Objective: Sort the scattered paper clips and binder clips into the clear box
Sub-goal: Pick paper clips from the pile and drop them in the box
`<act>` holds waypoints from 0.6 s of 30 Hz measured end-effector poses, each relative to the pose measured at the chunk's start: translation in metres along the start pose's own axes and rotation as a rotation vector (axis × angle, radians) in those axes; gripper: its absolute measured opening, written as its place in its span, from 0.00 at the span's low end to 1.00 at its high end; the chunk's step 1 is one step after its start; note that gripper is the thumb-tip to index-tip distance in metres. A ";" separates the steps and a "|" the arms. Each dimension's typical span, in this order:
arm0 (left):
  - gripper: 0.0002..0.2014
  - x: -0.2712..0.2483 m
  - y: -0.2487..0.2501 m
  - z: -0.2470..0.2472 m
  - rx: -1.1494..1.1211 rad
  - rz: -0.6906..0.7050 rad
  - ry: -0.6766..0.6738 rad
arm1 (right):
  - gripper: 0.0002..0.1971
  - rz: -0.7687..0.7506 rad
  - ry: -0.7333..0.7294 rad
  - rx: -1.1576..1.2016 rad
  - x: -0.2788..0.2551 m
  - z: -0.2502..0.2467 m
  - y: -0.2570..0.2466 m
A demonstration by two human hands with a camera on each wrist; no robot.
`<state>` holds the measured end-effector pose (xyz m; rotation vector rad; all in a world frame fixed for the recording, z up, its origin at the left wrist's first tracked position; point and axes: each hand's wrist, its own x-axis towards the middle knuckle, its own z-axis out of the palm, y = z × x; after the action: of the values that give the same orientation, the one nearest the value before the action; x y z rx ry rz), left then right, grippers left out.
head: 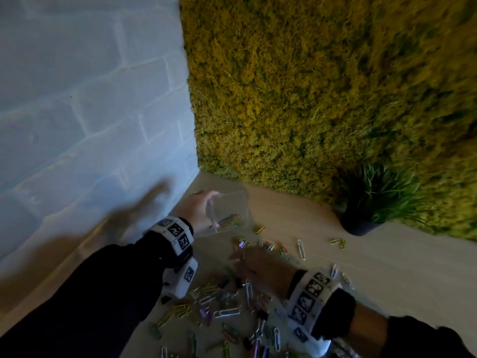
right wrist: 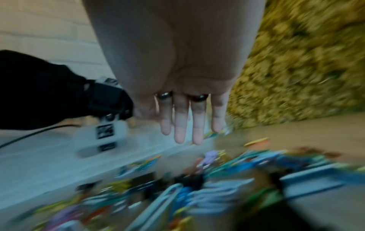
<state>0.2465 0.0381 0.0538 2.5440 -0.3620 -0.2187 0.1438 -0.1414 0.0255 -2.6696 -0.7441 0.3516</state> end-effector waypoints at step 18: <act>0.32 -0.073 -0.052 0.005 0.163 -0.268 -0.261 | 0.23 0.492 -0.075 0.028 0.020 0.012 0.055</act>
<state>0.1868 0.0998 0.0263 2.7262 -0.1387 -0.6511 0.1813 -0.1712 -0.0098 -2.7983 -0.0856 0.5805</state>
